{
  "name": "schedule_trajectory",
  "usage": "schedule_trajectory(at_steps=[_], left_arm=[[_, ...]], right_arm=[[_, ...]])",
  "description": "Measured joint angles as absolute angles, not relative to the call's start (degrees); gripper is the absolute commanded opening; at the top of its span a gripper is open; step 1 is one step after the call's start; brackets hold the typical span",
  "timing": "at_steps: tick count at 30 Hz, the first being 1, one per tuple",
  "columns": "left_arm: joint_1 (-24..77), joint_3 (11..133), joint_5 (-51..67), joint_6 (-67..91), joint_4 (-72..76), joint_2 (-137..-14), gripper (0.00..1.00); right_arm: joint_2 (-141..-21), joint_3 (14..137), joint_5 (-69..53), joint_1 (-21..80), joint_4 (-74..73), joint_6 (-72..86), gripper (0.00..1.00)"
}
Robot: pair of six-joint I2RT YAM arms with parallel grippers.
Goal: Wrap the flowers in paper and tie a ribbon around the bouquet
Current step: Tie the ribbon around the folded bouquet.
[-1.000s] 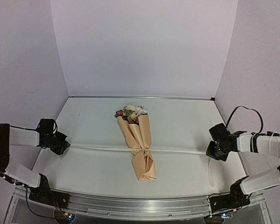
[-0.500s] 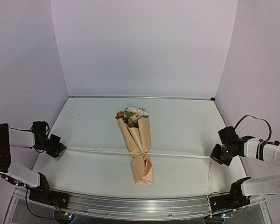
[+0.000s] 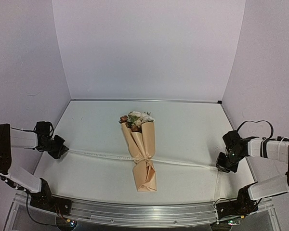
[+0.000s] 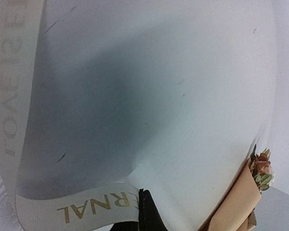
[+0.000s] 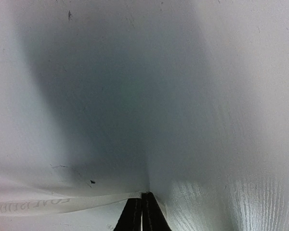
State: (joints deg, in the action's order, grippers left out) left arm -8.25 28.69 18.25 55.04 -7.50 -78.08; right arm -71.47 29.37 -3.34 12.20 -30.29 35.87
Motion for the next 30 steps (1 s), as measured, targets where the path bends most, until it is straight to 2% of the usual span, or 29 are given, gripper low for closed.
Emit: schedule_trajectory(at_steps=[2, 4, 6, 8, 12, 14, 22, 30], left_arm=[[-7.4, 29.7, 16.1, 53.8, -7.6, -77.8, 0.28], [-7.1, 30.5, 14.3, 52.7, -7.7, -77.2, 0.49], [-7.0, 31.1, 12.8, 51.7, -8.6, -76.0, 0.63], [-6.9, 31.8, 11.7, 50.4, -10.3, -74.1, 0.72], [-5.7, 34.0, 9.5, 47.5, -13.9, -70.3, 0.8], [-4.2, 35.8, 7.9, 45.9, -15.6, -68.6, 0.9], [8.3, 43.9, -1.5, 38.4, -21.2, -65.9, 0.93], [22.4, 47.5, -2.1, 27.4, -19.3, -69.1, 0.84]], right_arm=[[-71.5, 29.9, -2.6, 12.7, -31.6, 34.7, 0.4], [-71.4, 30.5, -2.1, 13.3, -33.2, 33.5, 0.52], [-71.3, 31.4, -1.7, 13.8, -35.0, 31.9, 0.61], [-70.9, 32.6, -1.3, 14.5, -36.8, 30.6, 0.69], [-69.7, 35.2, -0.7, 17.5, -38.7, 27.4, 0.8], [-69.0, 36.4, -0.6, 19.5, -38.9, 24.9, 0.86], [-68.7, 39.3, -4.5, 27.4, -34.6, 13.6, 0.93], [-74.6, 39.6, -10.1, 36.4, -19.3, 0.3, 0.95]])
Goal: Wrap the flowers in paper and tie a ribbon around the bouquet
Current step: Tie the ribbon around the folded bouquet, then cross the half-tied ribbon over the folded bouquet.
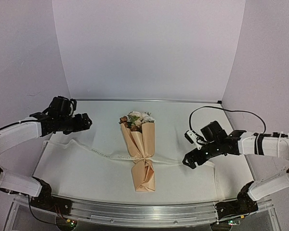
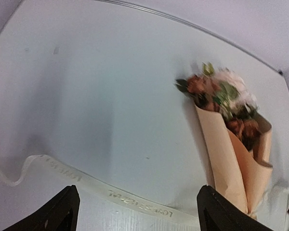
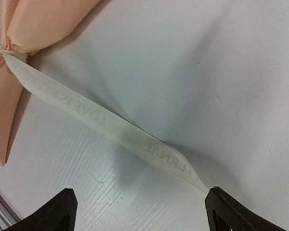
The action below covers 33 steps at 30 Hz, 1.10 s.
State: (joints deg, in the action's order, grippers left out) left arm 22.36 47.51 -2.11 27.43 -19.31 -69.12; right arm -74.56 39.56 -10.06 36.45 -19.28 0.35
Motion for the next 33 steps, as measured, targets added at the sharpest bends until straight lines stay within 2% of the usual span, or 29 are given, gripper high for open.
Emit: schedule_trajectory(at_steps=[5, 11, 22, 33], left_arm=[[33.6, 47.9, 1.5, 19.1, -15.0, -74.1, 0.8], [36.9, 47.9, 4.0, 14.9, -11.9, -78.0, 0.73], [43.4, 47.5, 5.8, 2.2, -8.0, -83.9, 0.75], [44.5, 47.6, 5.1, -12.8, -11.0, -90.6, 0.79]], right_arm=[[-79.6, 37.9, -14.0, 39.8, -6.8, -5.8, 0.93], [-86.6, 37.9, -16.0, 44.3, 0.4, -11.5, 0.88], [-95.1, 40.4, -11.4, 48.2, 7.5, -19.1, 0.74], [-99.3, 40.8, -9.6, 48.2, 13.7, -21.7, 0.61]])
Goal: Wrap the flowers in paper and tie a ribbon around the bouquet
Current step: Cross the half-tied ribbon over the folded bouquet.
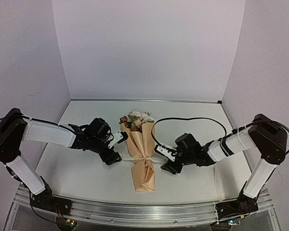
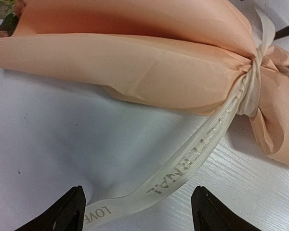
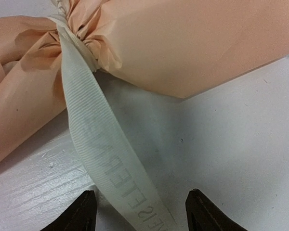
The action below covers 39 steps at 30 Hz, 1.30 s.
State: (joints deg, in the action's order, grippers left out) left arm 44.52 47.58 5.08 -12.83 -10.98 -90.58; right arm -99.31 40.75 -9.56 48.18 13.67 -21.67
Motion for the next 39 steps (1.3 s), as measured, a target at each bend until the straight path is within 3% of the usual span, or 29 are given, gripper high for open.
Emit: schedule_trajectory(at_steps=[4, 8, 12, 15, 17, 20, 29, 39], left_arm=[[45.3, 47.7, 6.4, -15.8, -10.9, -92.8, 0.78], [45.5, 48.0, 6.9, -18.1, -10.5, -95.6, 0.72], [45.5, 48.1, 5.9, -19.7, -9.7, -97.3, 0.5], [45.5, 48.7, 5.0, -19.9, -9.0, -97.9, 0.25], [45.5, 49.1, 4.5, -19.4, -8.6, -97.9, 0.14], [45.5, 49.5, 4.3, -19.0, -7.7, -97.9, 0.02], [46.1, 50.6, 3.2, -16.0, -6.9, -97.9, 0.0], [48.0, 54.7, 1.8, -0.1, -7.9, -97.9, 0.0]], right_arm=[[-99.7, 40.8, -9.2, 48.2, 14.6, -22.3, 0.55], [-100.2, 40.8, -8.6, 48.2, 15.7, -22.5, 0.45], [-100.4, 40.8, -8.1, 48.2, 16.0, -22.5, 0.26], [-100.4, 40.8, -7.6, 48.2, 15.9, -22.2, 0.13], [-100.4, 40.8, -7.0, 48.3, 15.9, -22.2, 0.03], [-100.1, 40.3, -6.1, 48.5, 16.0, -21.5, 0.0], [-90.1, 35.2, -1.6, 51.1, 11.6, -18.8, 0.0], [-78.2, 27.8, 6.3, 61.3, 7.8, -12.9, 0.0]])
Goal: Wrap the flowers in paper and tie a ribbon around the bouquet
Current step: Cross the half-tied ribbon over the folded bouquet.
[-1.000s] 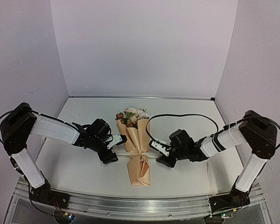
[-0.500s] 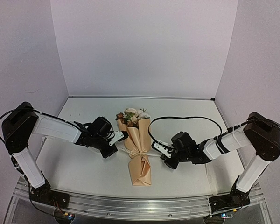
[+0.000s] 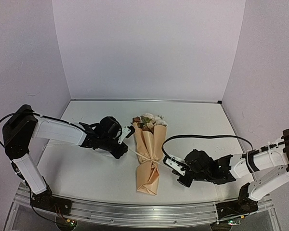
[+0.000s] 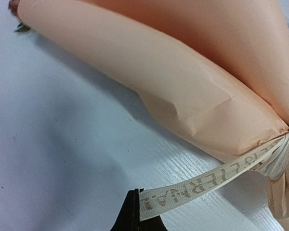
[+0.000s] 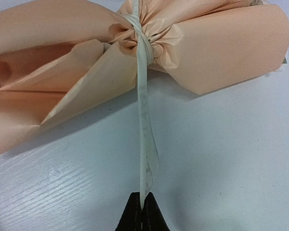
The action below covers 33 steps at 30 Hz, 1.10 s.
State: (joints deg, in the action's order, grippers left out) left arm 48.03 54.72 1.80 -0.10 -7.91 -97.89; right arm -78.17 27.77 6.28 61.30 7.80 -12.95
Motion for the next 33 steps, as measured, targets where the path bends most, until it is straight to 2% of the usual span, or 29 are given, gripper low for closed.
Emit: schedule_trajectory(at_steps=[9, 13, 18, 27, 33], left_arm=[[48.1, 53.8, 3.3, 13.9, -10.0, -97.9, 0.0], [47.4, 52.4, 5.7, 15.5, -9.9, -97.1, 0.07], [46.8, 49.6, 6.5, 13.8, -9.4, -93.2, 0.06], [48.8, 48.8, 16.8, 9.2, -2.1, -90.3, 0.07], [51.1, 54.2, 21.6, 7.4, -0.5, -92.7, 0.1]], right_arm=[[-78.8, 27.4, 13.1, 63.2, 7.6, -9.2, 0.0], [-81.4, 29.4, 13.9, 63.2, 6.2, -8.5, 0.0], [-84.1, 31.1, 15.6, 63.0, 0.0, -7.8, 0.0], [-86.4, 34.7, 15.3, 61.4, -3.7, -6.3, 0.37], [-84.2, 35.4, 15.5, 59.7, -4.1, -4.7, 0.61]])
